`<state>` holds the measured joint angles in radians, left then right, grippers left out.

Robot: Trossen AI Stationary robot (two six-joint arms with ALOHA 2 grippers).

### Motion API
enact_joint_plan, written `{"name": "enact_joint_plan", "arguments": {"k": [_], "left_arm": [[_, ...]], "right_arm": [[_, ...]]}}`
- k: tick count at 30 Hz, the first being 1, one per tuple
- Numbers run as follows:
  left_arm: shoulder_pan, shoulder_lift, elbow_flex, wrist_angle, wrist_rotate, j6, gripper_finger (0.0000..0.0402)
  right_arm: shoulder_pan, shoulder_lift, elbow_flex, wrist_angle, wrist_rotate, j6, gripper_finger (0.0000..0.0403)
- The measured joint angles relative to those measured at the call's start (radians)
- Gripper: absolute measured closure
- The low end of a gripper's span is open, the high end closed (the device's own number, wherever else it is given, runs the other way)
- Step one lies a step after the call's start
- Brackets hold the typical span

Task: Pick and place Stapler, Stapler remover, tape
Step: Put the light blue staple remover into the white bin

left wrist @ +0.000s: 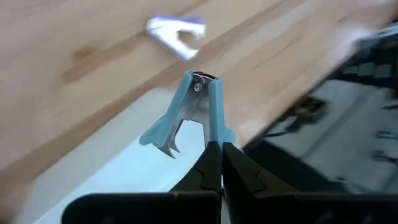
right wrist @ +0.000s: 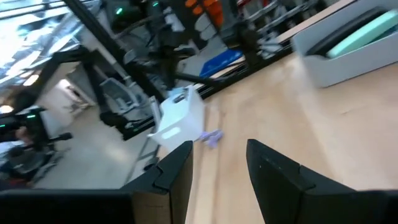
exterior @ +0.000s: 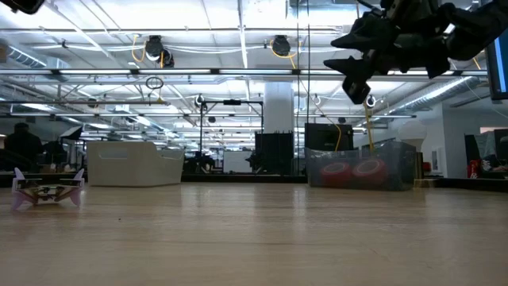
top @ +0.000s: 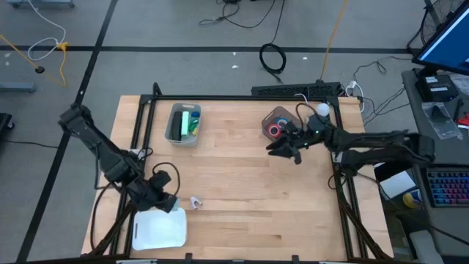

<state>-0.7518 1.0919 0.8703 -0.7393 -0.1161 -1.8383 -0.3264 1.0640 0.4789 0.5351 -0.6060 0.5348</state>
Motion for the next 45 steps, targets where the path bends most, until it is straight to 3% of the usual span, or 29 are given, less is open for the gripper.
{"name": "enact_joint_plan", "arguments": {"k": [7, 19, 45], "left_arm": [[-0.023, 0.126, 0.133, -0.139, 0.097, -0.003, 0.0401], [-0.076, 0.352, 0.206, -0.125, 0.237, 0.011, 0.0401], [-0.084, 0.559, 0.206, -0.069, 0.247, 0.117, 0.0387]], "right_arm": [[-0.069, -0.171, 0.0, -0.151, 0.004, -0.067, 0.0261], [-0.134, -0.335, 0.0, -0.189, 0.007, -0.11, 0.0261], [-0.153, -0.359, 0.0, -0.19, 0.006, -0.102, 0.0261]]}}
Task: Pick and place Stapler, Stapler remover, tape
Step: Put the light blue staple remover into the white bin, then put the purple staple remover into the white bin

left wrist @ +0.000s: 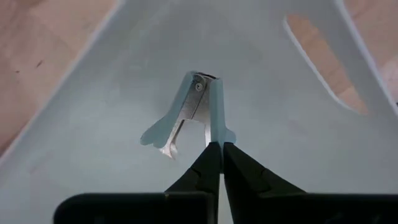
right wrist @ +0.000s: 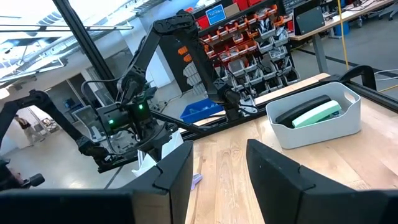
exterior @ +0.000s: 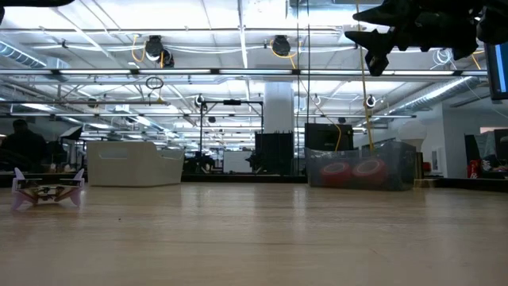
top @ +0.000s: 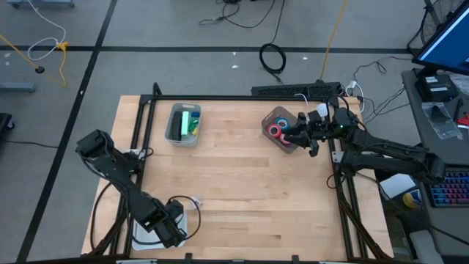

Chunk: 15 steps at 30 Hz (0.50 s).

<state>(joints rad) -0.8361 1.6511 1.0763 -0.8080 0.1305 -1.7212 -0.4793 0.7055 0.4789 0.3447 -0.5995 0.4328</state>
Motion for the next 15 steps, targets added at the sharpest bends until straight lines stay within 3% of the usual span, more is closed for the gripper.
{"name": "enact_joint_plan", "arguments": {"k": [15], "left_arm": [[0.024, -0.014, -0.001, 0.015, 0.041, 0.053, 0.0311]], "right_arm": [[0.0, 0.0, 0.0, 0.0, 0.0, 0.019, 0.0261]]}}
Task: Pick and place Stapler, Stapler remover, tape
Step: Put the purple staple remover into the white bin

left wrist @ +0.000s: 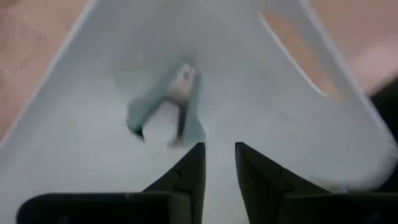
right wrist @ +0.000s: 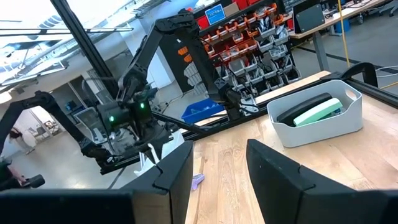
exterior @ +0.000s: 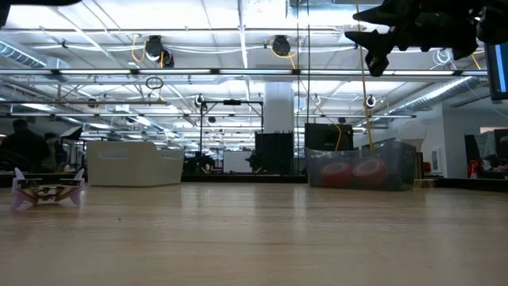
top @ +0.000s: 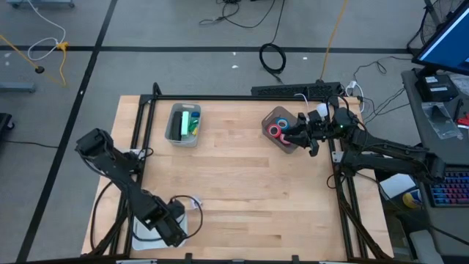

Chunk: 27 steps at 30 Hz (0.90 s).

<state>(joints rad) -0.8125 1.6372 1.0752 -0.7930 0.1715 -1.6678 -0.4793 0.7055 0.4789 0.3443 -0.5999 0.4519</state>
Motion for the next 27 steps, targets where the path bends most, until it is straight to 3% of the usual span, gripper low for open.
{"name": "enact_joint_plan", "arguments": {"k": [3, 9, 14, 22, 27], "left_arm": [[0.005, -0.057, 0.011, 0.001, 0.023, 0.002, 0.0298], [0.009, -0.233, 0.02, -0.007, -0.117, 0.043, 0.0302], [0.083, -0.292, 0.02, -0.032, -0.209, 0.422, 0.0316], [0.287, -0.282, 0.019, -0.085, -0.193, 1.03, 0.0346], [0.397, -0.282, 0.019, -0.087, -0.191, 1.325, 0.036]], "right_arm": [[0.0, 0.0, 0.0, 0.0, 0.0, 0.0, 0.0261], [0.0, 0.0, 0.0, -0.01, 0.0, -0.003, 0.0261], [0.0, 0.0, 0.0, -0.029, 0.0, -0.01, 0.0261], [0.0, 0.001, 0.0, -0.036, 0.0, -0.019, 0.0261], [0.0, 0.0, 0.0, -0.036, 0.0, -0.04, 0.0261]]}}
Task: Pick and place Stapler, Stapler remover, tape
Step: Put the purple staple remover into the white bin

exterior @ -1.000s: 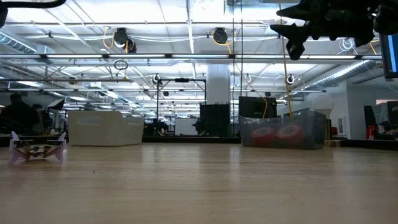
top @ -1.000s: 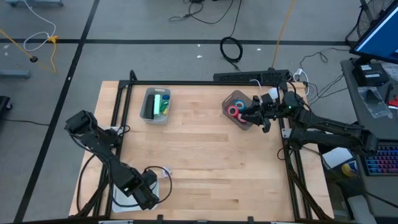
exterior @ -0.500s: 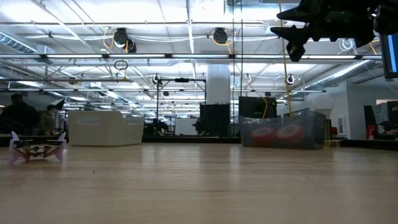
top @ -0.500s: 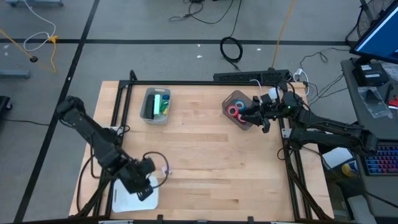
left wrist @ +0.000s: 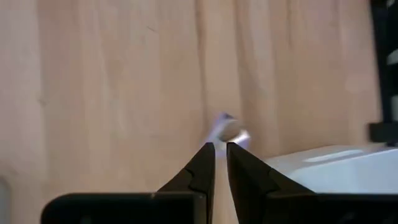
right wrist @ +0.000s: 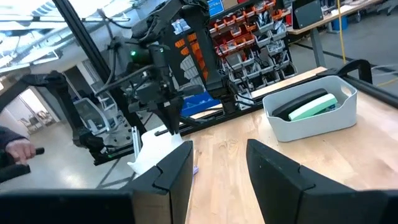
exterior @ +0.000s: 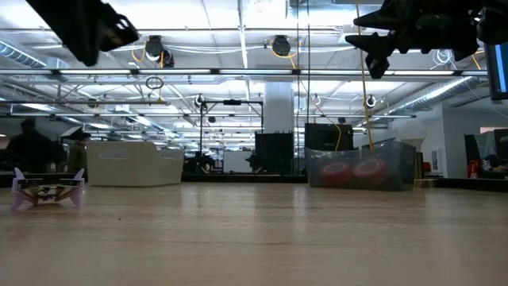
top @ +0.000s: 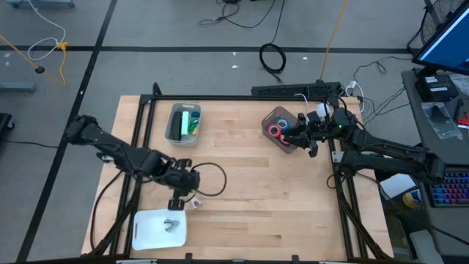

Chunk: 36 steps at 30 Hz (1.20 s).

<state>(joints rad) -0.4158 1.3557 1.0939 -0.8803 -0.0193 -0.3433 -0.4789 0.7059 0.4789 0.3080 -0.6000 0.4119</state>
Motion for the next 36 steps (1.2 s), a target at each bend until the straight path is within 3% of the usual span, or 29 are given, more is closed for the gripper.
{"name": "enact_joint_plan", "arguments": {"k": [9, 23, 27, 31, 36], "left_arm": [[0.13, 0.075, 0.0, 0.005, 0.108, 0.202, 0.0366], [0.154, 0.126, -0.001, 0.009, 0.104, 0.212, 0.0366], [0.154, 0.126, -0.001, 0.009, 0.091, 0.21, 0.0366], [0.154, 0.126, -0.001, 0.009, 0.09, 0.207, 0.0366], [0.17, 0.126, -0.001, 0.009, 0.092, 0.206, 0.0366]], "right_arm": [[-0.023, -0.018, 0.0, -0.071, -0.003, -0.094, 0.0261], [-0.164, -0.195, -0.004, -0.333, 0.004, -0.148, 0.0261], [-0.15, -0.253, -0.087, -0.328, 0.113, -0.112, 0.0261], [-0.131, -0.317, -0.205, -0.213, 0.243, -0.056, 0.0261], [-0.128, -0.365, -0.279, -0.161, 0.433, -0.081, 0.0261]]}}
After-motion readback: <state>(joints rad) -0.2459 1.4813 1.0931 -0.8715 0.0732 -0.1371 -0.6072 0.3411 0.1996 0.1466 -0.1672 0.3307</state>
